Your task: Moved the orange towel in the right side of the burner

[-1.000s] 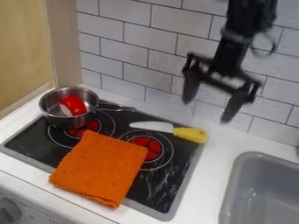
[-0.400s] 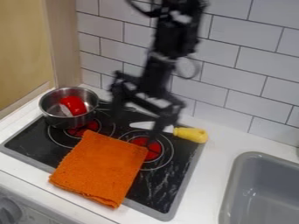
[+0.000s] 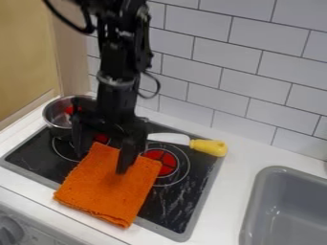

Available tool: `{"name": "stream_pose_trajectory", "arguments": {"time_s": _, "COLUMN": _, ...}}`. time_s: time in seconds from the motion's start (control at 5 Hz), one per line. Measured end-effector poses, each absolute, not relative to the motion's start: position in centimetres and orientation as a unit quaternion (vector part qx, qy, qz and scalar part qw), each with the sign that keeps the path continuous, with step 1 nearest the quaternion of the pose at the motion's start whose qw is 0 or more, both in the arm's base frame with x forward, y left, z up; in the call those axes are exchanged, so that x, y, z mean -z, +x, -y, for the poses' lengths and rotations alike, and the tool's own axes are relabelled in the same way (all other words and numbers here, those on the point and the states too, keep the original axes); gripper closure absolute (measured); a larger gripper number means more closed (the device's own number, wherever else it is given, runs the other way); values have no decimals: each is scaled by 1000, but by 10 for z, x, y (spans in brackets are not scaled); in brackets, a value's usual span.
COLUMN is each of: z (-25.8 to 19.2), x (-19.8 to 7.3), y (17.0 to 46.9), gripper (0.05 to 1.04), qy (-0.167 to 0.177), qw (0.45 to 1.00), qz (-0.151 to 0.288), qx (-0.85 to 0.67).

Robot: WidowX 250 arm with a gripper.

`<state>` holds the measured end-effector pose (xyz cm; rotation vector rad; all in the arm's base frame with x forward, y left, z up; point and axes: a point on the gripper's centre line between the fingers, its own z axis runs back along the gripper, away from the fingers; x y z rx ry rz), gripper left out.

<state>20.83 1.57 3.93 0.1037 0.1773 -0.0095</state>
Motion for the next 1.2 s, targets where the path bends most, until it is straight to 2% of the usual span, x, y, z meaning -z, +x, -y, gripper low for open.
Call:
{"name": "stream_pose_trajectory", "arguments": {"time_s": 0.2, "z": -20, "x": -29, "y": 199, "gripper": 83, "qy": 35, "qw": 997, "qz": -64, "qx": 9}}
{"name": "stream_pose_trajectory", "arguments": {"time_s": 0.8, "z": -22, "x": -14, "y": 207, "gripper": 83, "qy": 8, "qw": 1000, "qz": -15, "qx": 13}}
{"name": "stream_pose_trajectory", "arguments": {"time_s": 1.2, "z": -6, "x": -9, "y": 213, "gripper": 83, "qy": 4, "qw": 1000, "qz": -3, "qx": 27}}
